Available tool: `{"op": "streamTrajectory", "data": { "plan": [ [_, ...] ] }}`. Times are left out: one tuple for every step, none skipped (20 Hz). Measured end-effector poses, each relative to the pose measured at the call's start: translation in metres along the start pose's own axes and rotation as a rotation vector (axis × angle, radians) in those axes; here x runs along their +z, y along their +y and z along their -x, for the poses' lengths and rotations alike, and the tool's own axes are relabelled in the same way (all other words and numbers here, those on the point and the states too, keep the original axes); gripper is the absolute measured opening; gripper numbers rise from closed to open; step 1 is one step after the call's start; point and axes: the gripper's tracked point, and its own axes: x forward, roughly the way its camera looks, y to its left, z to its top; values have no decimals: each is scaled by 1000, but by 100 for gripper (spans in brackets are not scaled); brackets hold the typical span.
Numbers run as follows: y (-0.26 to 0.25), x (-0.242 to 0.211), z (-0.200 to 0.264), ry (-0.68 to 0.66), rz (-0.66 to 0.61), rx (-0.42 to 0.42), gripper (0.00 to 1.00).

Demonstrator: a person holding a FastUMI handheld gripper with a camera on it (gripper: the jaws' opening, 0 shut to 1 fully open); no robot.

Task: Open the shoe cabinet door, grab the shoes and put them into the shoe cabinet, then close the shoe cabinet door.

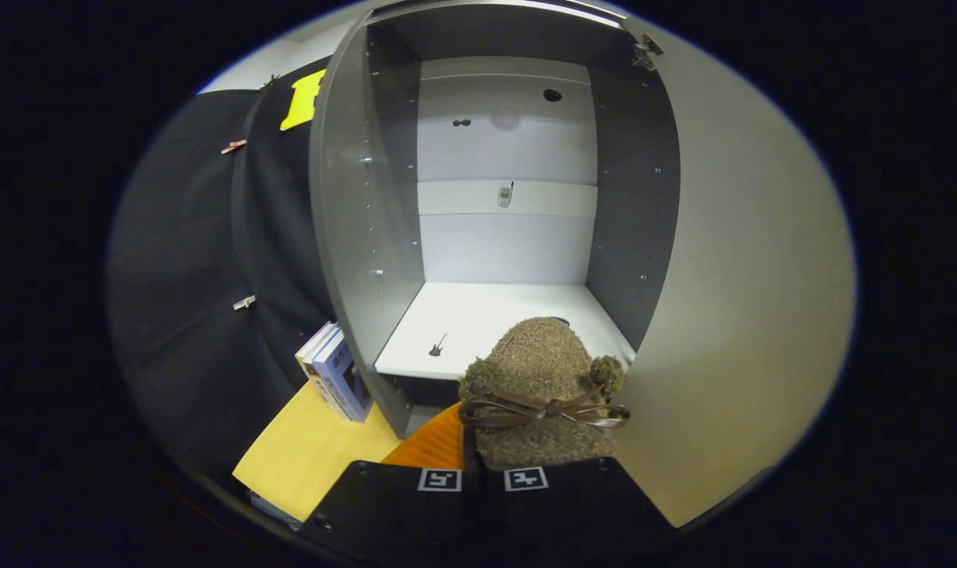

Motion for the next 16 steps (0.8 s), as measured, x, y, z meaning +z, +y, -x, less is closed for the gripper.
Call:
{"op": "streamTrajectory", "data": {
  "plan": [
    [-1,10,-7,-3,2,-10,5],
    [-3,20,-13,-8,3,-24,5],
    [-5,28,-18,-9,2,-35,5],
    [-6,35,-24,-11,4,-45,5],
    [-9,43,-32,-12,11,-57,5],
    [-11,51,-38,-15,13,-65,5],
    [-12,58,-45,-14,16,-72,5],
    [-13,65,-53,-10,18,-78,5],
    [-13,73,-61,-7,18,-78,5],
    [-12,79,-68,-1,21,-76,5],
    [-12,87,-77,1,28,-75,5],
    [-10,93,-83,1,41,-74,5],
    [-10,99,-92,6,58,-73,5],
    [-8,106,-102,9,68,-69,5],
    [-8,110,-112,11,70,-69,5],
    [-8,113,-122,20,67,-67,5]
  ]
}}
